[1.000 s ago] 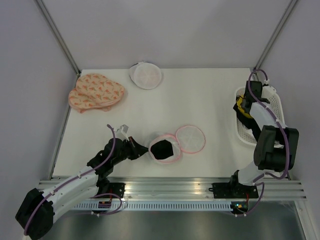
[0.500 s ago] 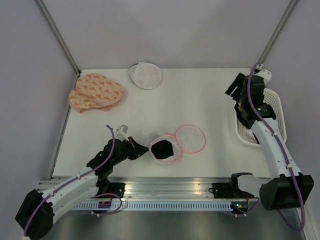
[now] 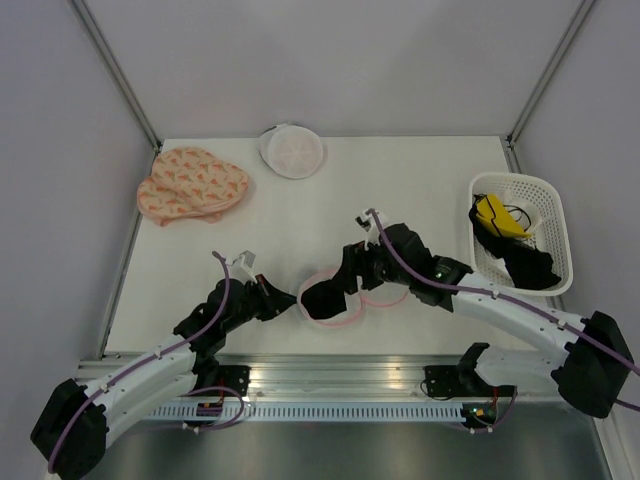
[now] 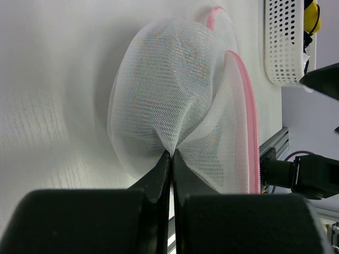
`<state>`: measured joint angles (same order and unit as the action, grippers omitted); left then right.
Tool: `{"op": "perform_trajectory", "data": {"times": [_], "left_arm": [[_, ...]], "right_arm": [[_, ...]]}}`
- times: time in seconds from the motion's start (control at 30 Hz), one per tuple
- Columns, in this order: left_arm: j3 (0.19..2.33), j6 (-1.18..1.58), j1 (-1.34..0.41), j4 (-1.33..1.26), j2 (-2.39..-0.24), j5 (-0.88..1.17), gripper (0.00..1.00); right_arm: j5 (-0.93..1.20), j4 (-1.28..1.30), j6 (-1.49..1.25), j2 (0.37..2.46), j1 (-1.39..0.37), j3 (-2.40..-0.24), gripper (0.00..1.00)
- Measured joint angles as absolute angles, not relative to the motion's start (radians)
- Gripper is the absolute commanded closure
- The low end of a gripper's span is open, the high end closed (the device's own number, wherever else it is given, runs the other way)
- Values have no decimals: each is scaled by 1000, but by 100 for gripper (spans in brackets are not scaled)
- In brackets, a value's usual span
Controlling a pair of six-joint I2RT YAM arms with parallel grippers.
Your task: Unzip the laundry bag and remove the bra
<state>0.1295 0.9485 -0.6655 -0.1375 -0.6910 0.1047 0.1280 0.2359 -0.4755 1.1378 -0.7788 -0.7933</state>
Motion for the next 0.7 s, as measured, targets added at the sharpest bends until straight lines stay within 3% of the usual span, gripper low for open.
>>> {"op": "perform_trajectory", "data": {"times": [0.23, 0.7], "left_arm": [[130, 958, -665, -144, -689, 106, 98], [111, 976, -665, -165, -667, 108, 98]], "right_arm": [[129, 115, -503, 1303, -937, -788, 26], [-65, 61, -515, 1615, -1034, -854, 27]]}}
